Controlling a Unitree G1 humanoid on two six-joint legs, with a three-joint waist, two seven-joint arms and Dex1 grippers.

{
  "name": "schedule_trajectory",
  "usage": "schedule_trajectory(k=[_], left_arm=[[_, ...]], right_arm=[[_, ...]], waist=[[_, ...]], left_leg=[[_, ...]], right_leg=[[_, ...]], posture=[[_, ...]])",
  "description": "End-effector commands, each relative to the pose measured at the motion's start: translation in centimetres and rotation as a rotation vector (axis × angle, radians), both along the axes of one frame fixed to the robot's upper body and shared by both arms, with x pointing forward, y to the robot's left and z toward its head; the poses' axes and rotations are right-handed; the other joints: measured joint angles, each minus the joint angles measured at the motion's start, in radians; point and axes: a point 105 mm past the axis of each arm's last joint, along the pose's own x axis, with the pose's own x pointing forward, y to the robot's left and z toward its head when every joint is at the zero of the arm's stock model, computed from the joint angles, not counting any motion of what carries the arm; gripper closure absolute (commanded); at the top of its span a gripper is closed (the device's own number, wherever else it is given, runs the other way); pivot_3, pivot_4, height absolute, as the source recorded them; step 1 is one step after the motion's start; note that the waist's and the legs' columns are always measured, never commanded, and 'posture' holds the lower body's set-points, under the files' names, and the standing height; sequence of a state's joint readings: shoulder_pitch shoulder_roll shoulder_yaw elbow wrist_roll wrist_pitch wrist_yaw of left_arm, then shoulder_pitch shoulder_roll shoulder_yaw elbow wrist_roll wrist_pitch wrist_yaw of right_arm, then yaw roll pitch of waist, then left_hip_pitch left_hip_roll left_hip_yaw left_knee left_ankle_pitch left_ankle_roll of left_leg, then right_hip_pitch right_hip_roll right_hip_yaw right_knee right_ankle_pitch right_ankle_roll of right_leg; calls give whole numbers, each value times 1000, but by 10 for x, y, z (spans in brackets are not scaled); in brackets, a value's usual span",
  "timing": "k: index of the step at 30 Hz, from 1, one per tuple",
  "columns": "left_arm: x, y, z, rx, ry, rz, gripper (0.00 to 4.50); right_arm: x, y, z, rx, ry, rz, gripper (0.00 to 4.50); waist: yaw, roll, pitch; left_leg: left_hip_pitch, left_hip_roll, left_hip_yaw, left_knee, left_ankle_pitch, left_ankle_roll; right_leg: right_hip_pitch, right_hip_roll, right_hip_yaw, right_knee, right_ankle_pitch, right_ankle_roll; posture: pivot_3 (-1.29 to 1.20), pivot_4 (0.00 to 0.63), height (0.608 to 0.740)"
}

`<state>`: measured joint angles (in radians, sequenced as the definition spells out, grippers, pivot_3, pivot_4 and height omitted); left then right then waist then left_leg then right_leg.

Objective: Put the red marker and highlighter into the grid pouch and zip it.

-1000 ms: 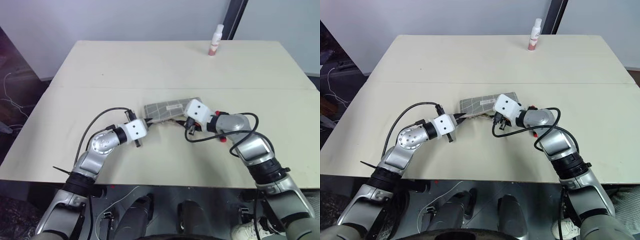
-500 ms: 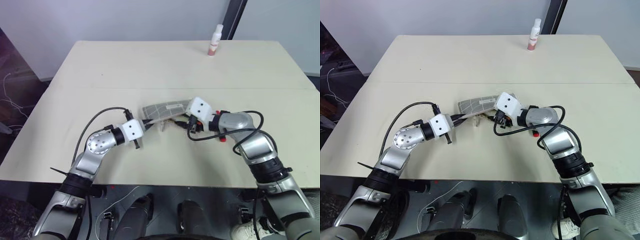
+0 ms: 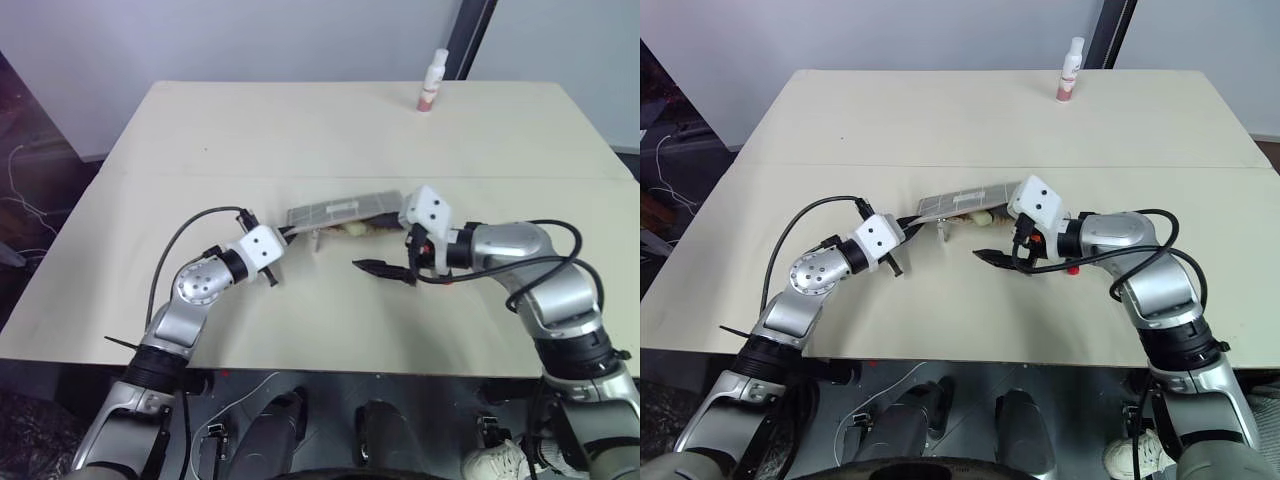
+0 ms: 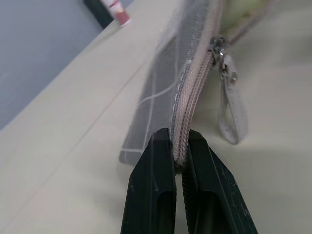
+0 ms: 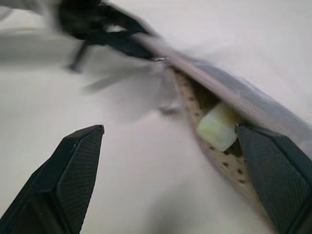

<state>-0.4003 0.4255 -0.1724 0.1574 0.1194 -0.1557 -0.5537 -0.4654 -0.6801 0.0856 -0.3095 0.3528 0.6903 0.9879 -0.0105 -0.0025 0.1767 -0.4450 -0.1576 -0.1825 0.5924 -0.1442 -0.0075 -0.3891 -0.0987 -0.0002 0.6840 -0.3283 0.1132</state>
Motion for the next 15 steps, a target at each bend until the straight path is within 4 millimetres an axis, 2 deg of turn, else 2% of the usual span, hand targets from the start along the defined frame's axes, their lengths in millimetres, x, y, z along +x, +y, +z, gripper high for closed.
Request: schedule_trajectory(k=[1,3,7,10,12,15], left_arm=[[7,10,16,2,-67,53,4500],[10,15,18,9,-81,80,4500],[14,23,25,13,-116,125,4500],[15,29,27,14,-130,154,4500],[15,30,26,12,-130,160,4500],[12,27,19,22,-121,149,4500]], right_arm=[[-21,-3,13,35,-26,78,34],[-26,-8,17,82,-8,67,34],[-12,-38,22,206,-36,-141,34],[3,-75,8,226,-111,-429,34],[3,-85,-1,215,-143,-524,34],[5,-104,-28,86,-171,-704,34]], waist=[[0,0,0],[-1,0,0],[1,0,0],[3,0,0],[6,0,0],[5,0,0]], left_leg=[[0,0,0,0,0,0],[0,0,0,0,0,0],[0,0,0,0,0,0],[0,0,0,0,0,0],[0,0,0,0,0,0],[0,0,0,0,0,0]], right_leg=[[0,0,0,0,0,0],[0,0,0,0,0,0],[0,0,0,0,0,0],[0,0,0,0,0,0],[0,0,0,0,0,0],[0,0,0,0,0,0]], posture=[[0,150,740],[0,150,740],[0,150,740],[0,150,740],[0,150,740],[0,150,740]])
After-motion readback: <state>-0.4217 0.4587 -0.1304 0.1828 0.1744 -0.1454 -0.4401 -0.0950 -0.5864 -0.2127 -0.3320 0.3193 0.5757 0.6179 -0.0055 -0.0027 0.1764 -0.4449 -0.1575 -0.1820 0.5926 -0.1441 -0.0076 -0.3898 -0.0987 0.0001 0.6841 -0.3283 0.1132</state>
